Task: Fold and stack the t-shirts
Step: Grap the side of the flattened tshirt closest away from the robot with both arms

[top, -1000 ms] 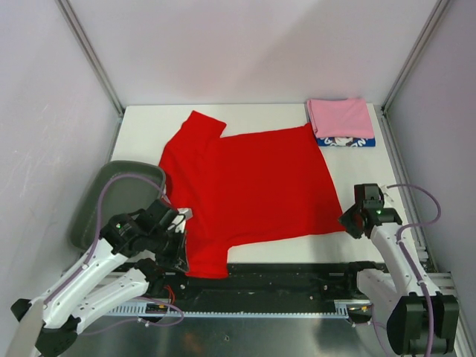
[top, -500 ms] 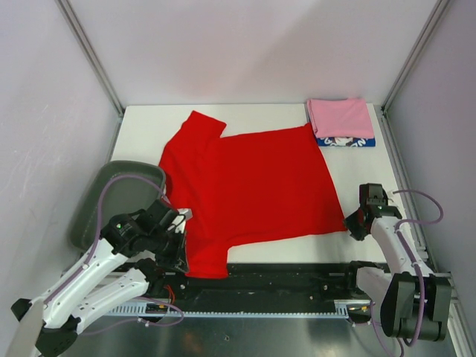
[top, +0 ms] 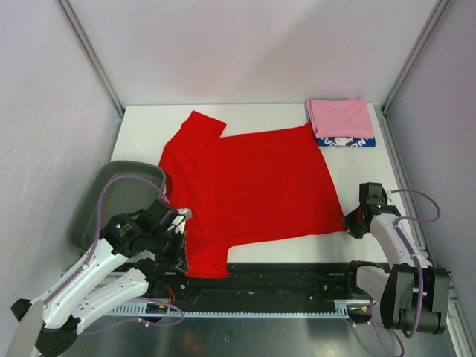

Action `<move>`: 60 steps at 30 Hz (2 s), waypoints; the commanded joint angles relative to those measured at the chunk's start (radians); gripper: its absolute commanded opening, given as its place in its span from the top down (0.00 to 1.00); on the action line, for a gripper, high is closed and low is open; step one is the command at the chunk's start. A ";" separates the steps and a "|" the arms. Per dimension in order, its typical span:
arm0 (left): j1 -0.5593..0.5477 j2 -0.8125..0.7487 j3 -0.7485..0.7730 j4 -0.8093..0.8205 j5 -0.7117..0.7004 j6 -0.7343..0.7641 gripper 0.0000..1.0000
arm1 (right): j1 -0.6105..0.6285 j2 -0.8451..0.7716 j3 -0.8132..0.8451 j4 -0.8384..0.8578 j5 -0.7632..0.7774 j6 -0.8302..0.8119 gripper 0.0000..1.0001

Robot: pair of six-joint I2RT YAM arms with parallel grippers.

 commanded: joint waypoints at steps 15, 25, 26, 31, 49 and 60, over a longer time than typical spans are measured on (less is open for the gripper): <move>-0.003 0.009 0.042 -0.029 -0.006 0.000 1.00 | -0.006 0.110 -0.024 0.074 -0.004 -0.045 0.85; -0.002 -0.005 0.050 -0.033 0.006 -0.014 1.00 | -0.061 0.073 0.022 -0.055 0.007 -0.033 1.00; -0.002 -0.011 0.049 -0.034 0.010 -0.018 1.00 | -0.063 0.075 0.022 -0.063 0.003 -0.027 1.00; -0.002 -0.037 0.048 -0.040 0.033 -0.039 1.00 | -0.067 0.073 0.022 -0.121 -0.004 -0.002 1.00; -0.008 0.013 0.028 0.067 0.181 -0.126 1.00 | -0.081 0.113 0.113 -0.088 0.000 -0.028 1.00; -0.014 0.139 0.190 0.045 0.016 -0.057 1.00 | -0.081 0.111 0.144 -0.058 0.004 -0.094 1.00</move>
